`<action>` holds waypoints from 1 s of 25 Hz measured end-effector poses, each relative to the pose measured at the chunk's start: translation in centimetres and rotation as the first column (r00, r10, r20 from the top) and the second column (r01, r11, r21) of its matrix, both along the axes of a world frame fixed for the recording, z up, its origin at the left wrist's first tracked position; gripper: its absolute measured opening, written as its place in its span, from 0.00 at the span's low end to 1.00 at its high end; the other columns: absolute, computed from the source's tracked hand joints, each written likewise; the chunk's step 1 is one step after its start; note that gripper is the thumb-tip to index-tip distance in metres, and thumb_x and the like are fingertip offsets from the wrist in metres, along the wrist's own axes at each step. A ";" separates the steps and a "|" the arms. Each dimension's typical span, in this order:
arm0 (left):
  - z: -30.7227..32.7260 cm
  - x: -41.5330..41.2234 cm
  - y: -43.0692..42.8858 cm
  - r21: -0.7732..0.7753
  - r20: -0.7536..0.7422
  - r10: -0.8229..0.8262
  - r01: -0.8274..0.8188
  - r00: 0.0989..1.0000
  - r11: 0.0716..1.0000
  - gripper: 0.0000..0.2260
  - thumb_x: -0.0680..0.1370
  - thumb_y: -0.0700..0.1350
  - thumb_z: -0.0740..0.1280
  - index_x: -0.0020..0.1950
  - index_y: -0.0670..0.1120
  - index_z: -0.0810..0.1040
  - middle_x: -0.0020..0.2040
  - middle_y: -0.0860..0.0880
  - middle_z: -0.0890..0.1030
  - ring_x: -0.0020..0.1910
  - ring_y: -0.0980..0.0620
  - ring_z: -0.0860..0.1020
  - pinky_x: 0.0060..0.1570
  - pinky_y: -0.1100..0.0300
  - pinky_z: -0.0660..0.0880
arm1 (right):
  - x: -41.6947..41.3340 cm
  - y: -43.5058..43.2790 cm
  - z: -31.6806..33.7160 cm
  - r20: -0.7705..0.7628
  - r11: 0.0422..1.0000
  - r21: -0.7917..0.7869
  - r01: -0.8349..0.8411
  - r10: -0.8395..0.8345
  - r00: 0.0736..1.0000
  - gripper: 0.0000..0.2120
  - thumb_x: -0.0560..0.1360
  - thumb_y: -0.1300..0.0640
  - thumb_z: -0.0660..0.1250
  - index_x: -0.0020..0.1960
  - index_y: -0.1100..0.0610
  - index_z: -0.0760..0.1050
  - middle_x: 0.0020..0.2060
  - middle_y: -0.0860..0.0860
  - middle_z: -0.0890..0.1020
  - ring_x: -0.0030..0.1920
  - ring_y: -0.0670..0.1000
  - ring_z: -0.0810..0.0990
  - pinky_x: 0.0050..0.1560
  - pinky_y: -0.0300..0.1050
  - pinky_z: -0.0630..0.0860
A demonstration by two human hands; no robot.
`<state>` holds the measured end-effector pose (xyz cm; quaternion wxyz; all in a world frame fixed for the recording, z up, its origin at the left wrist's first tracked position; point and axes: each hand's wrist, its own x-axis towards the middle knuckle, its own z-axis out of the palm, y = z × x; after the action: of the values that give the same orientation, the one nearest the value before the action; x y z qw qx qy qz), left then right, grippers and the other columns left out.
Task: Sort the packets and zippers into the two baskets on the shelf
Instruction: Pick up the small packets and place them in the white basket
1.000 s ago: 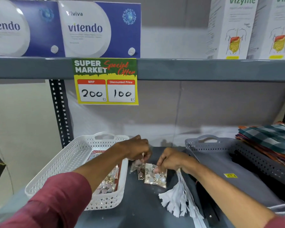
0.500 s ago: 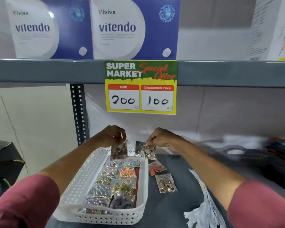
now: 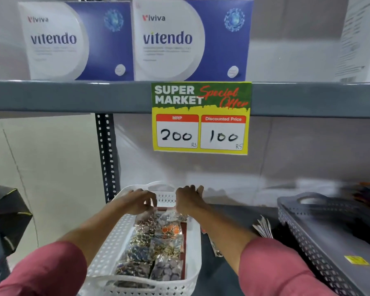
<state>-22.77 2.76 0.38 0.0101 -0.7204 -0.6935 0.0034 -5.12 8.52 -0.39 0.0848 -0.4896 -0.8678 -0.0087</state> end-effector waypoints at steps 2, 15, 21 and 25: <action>0.4 0.6 0.1 0.001 -0.072 -0.001 0.001 0.997 1.000 0.11 0.81 0.48 0.63 0.62 0.54 0.78 0.62 0.52 0.82 0.63 0.49 0.78 0.59 0.53 0.72 | 1.1 -0.1 0.5 -0.094 0.999 -0.012 -0.043 0.042 0.995 0.06 0.74 0.62 0.67 0.50 0.61 0.78 0.49 0.58 0.82 0.58 0.60 0.76 0.60 0.56 0.65; 0.8 18.5 4.2 -0.109 -0.310 -0.367 0.350 0.877 0.930 0.14 0.76 0.43 0.67 0.62 0.49 0.78 0.60 0.42 0.79 0.58 0.40 0.78 0.53 0.55 0.75 | 15.7 -3.7 0.8 0.104 0.907 -0.407 0.109 -0.073 0.992 0.28 0.68 0.44 0.77 0.61 0.60 0.79 0.58 0.54 0.83 0.58 0.56 0.82 0.61 0.49 0.78; -0.7 18.9 6.1 -0.209 -0.451 -0.405 0.347 0.795 0.914 0.18 0.72 0.44 0.73 0.60 0.46 0.78 0.62 0.41 0.76 0.63 0.41 0.72 0.59 0.52 0.71 | 17.2 -3.4 -1.1 -0.015 0.863 -0.494 0.106 -0.130 0.991 0.25 0.69 0.49 0.78 0.61 0.61 0.79 0.59 0.56 0.84 0.58 0.56 0.82 0.59 0.45 0.77; 0.7 18.1 6.4 0.002 -0.289 -0.378 0.395 0.880 0.919 0.11 0.75 0.43 0.68 0.57 0.47 0.79 0.60 0.46 0.79 0.63 0.44 0.73 0.62 0.51 0.69 | 17.8 -3.3 -0.9 -0.175 0.823 -0.562 0.085 -0.218 0.960 0.17 0.68 0.59 0.79 0.52 0.55 0.76 0.48 0.51 0.81 0.51 0.51 0.80 0.57 0.47 0.79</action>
<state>-4.63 9.13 1.05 0.1313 -0.8355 -0.5271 0.0830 12.72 5.22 -1.31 0.0406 -0.5586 -0.7758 0.2908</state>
